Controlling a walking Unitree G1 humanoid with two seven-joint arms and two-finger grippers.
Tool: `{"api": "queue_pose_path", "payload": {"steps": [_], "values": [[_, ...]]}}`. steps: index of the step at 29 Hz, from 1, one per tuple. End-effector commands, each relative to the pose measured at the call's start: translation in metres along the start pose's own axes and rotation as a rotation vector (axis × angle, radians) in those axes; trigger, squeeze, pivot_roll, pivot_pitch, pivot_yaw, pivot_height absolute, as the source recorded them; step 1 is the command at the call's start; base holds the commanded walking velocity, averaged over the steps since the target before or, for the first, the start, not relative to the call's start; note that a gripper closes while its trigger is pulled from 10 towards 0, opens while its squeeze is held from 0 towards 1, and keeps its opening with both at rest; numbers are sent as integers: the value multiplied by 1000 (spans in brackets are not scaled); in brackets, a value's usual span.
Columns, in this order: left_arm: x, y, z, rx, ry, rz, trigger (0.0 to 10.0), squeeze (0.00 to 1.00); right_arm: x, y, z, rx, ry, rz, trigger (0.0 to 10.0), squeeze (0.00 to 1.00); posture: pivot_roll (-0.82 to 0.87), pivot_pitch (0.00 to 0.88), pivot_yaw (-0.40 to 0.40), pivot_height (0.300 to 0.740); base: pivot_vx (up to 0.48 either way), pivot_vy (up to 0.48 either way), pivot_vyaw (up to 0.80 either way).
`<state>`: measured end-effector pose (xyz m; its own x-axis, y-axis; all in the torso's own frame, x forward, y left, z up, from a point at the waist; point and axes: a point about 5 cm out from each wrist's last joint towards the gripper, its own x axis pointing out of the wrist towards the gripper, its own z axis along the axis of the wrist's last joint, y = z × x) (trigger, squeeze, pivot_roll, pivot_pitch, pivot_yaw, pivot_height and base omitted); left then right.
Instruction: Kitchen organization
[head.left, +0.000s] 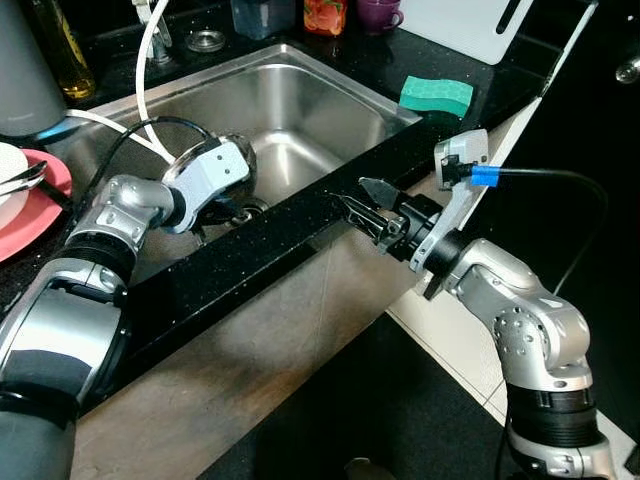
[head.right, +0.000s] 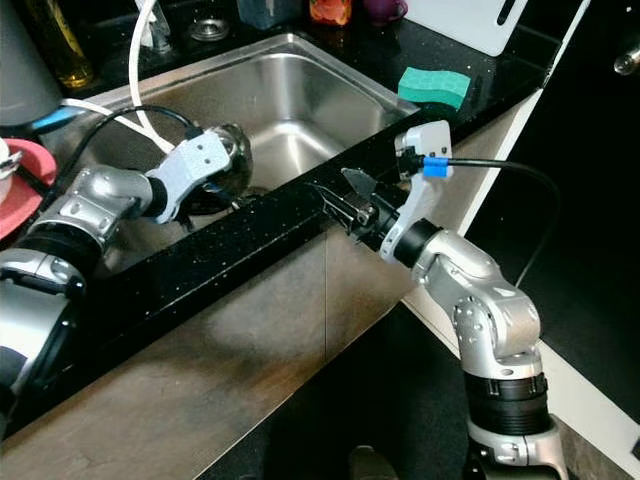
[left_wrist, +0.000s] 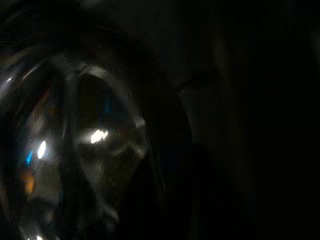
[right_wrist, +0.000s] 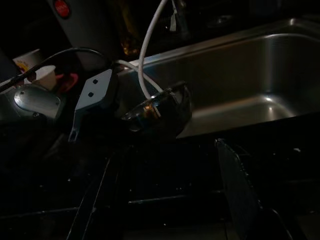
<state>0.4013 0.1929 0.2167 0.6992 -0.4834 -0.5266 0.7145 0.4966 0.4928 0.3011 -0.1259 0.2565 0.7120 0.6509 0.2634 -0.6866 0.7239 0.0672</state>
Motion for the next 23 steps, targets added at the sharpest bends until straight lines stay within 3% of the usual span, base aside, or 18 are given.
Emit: {"api": "queue_pose_path", "payload": {"steps": [1, 7, 8, 9, 11, 14, 17, 20, 23], "values": [[-2, 4, 4, -9, -20, 22, 10000, 1000, -2, 0, 0, 3, 8, -7, 10000, 0, -20, 193, 33, 740, 0, 0, 0], [-15, 21, 29, -31, -173, 64, 10000, 1000, 2, -2, 2, 2, -11, -9, 10000, 0, -9, 163, 33, 740, 0, 0, 0], [-21, 26, 38, -37, -231, 63, 10000, 0, 2, -3, 3, 3, -17, -8, 10000, 0, -3, 151, 31, 740, 0, 0, 0], [-21, 26, 38, -37, -231, 63, 10000, 0, 2, -3, 3, 3, -17, -8, 10000, 0, -3, 151, 31, 740, 0, 0, 0], [-33, 34, 55, -52, -348, 50, 10000, 0, 4, -3, 3, 7, -25, -6, 10000, 0, 7, 131, 25, 740, 0, 0, 0], [-41, 38, 64, -55, -416, 37, 10000, 0, 6, -4, 3, 9, -29, -4, 10000, 0, 10, 125, 23, 740, 0, 0, 0], [-75, 46, 93, -10, -625, -1, 10000, 0, 12, -4, 4, 11, -50, 10, 10000, 0, 29, 86, 14, 740, 0, 0, 0], [-95, 44, 105, -14, -744, -23, 10000, 0, 15, -4, 5, 12, -63, 17, 10000, 0, 34, 77, 11, 740, 0, 0, 0], [-117, 23, 119, -52, -938, -68, 10000, 0, 18, -4, 7, 32, -109, 43, 10000, 0, 55, 51, 2, 740, 0, 0, 0]]}}
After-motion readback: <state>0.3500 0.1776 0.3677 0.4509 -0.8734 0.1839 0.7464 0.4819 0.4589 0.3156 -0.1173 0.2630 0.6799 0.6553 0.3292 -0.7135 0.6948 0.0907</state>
